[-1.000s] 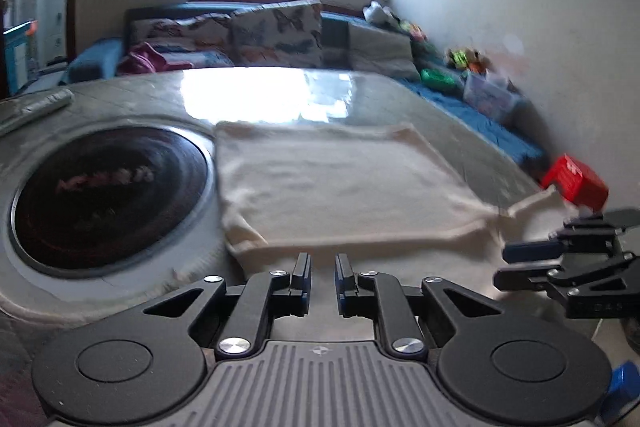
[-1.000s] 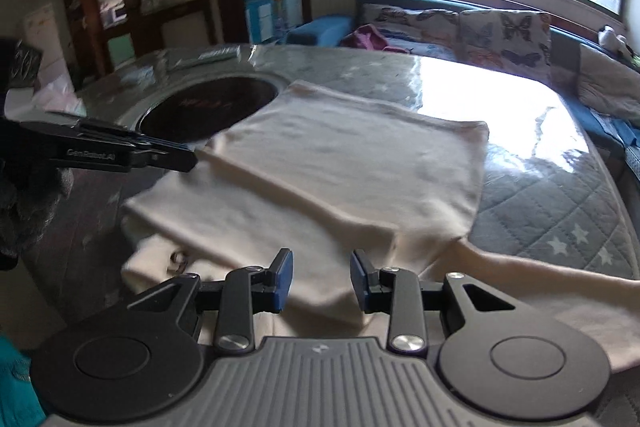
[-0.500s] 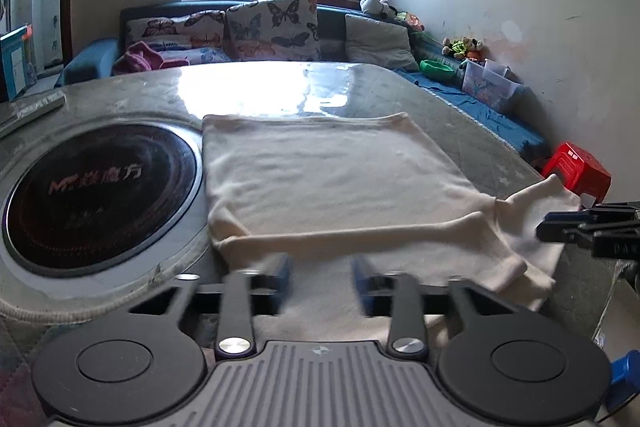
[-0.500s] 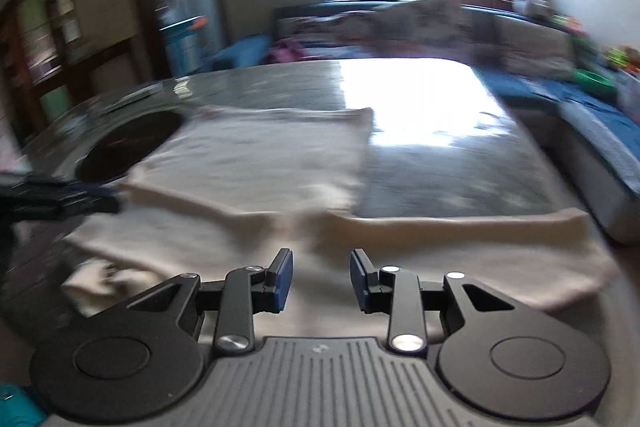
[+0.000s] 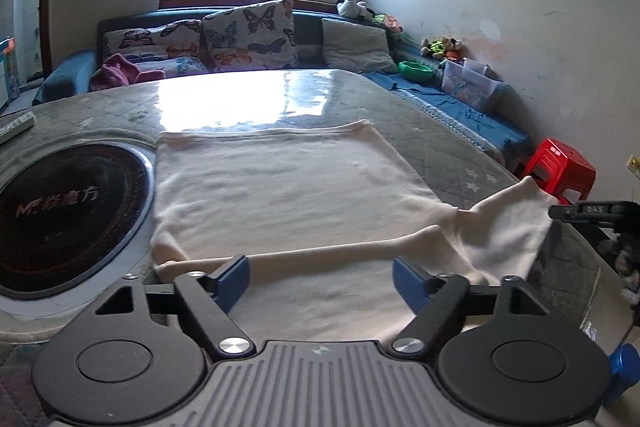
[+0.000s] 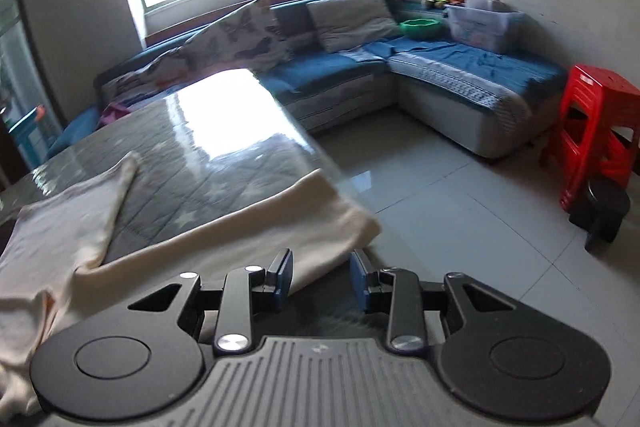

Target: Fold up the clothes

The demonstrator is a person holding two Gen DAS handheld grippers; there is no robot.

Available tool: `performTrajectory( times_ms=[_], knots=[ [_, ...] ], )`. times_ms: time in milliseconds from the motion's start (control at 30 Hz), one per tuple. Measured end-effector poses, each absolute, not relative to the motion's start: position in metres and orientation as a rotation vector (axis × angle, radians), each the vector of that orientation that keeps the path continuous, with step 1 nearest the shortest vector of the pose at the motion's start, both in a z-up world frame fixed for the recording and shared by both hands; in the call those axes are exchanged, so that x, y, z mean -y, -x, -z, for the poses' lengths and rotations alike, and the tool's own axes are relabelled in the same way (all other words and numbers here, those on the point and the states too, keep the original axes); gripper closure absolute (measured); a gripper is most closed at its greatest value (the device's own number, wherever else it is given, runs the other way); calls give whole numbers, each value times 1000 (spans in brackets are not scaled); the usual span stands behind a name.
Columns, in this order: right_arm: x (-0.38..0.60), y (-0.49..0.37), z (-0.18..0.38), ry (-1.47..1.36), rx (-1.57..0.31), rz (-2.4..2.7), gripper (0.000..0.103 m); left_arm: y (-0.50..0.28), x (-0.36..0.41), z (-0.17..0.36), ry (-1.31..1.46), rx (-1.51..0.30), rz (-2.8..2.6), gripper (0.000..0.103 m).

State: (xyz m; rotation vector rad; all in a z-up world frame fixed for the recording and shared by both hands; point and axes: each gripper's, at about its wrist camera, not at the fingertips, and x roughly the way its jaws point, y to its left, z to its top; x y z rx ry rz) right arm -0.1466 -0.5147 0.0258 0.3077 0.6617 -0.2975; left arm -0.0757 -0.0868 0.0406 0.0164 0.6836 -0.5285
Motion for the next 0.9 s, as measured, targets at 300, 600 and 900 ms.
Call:
performTrajectory(
  times_ms=[300, 600, 900],
  knots=[
    [537, 143, -17, -347, -627, 357, 71, 80, 100, -44, -30, -673, 549, 0],
    [539, 144, -26, -345, -591, 344, 93, 80, 106, -42, -34, -689, 558, 0],
    [534, 150, -45, -342, -548, 293, 96, 77, 106, -42, -29, -698, 560, 0]
  ],
)
